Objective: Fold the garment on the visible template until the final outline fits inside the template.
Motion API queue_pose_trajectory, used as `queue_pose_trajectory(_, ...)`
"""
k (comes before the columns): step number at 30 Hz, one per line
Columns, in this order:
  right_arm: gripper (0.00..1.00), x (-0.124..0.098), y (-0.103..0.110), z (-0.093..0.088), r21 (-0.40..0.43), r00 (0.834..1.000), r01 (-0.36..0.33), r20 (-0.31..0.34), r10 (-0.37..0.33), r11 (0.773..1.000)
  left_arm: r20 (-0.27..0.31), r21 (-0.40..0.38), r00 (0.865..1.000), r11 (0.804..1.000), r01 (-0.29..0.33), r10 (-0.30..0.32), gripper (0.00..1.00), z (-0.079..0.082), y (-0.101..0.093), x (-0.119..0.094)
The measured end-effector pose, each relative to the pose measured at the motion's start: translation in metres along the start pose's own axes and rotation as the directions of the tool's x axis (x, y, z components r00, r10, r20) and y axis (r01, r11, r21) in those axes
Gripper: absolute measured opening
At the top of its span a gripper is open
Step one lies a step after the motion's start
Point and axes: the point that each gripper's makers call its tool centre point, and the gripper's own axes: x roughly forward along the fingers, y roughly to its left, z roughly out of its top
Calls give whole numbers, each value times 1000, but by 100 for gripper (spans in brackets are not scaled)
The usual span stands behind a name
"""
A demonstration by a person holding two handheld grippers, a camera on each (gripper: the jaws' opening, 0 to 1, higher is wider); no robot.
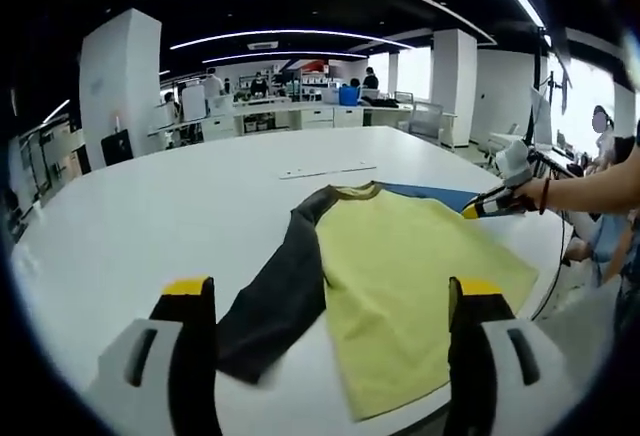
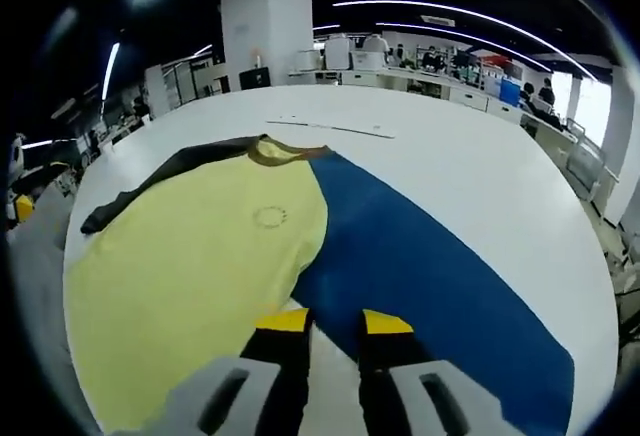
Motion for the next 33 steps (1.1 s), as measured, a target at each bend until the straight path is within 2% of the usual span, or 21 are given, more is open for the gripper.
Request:
queue_pose_trajectory(1, 8, 0, -4, 5, -42, 999, 28, 21, -27, 999, -2, -1, 1000, 1000, 0, 0, 93, 0, 0, 0)
queue_pose_trajectory(2, 5, -1, -7, 2, -67, 999, 53, 2, -53, 996, -3, -3, 1000, 1000, -3, 3, 93, -1, 1, 0)
queue_pose_trajectory(3, 0, -1, -6, 0, -55, 998, 54, -10, -55, 997, -3, -3, 1000, 1000, -6, 6, 93, 0, 1, 0)
queue_pose_trajectory(6, 0, 0, -13, 1, -15, 998, 63, -4, -63, 998, -6, -2, 1000, 1000, -7, 7, 92, 0, 1, 1)
queue_pose_trajectory(22, 0, -2, -47, 17, 18, 989, 144, 16, -144, 989, -26, 2, 999, 1000, -30, 31, 92, -7, 7, 1)
queue_pose_trajectory(33, 0, 4, -54, 18, 34, 986, 164, 0, -164, 986, -28, -2, 999, 999, -42, 41, 90, -8, 13, 1)
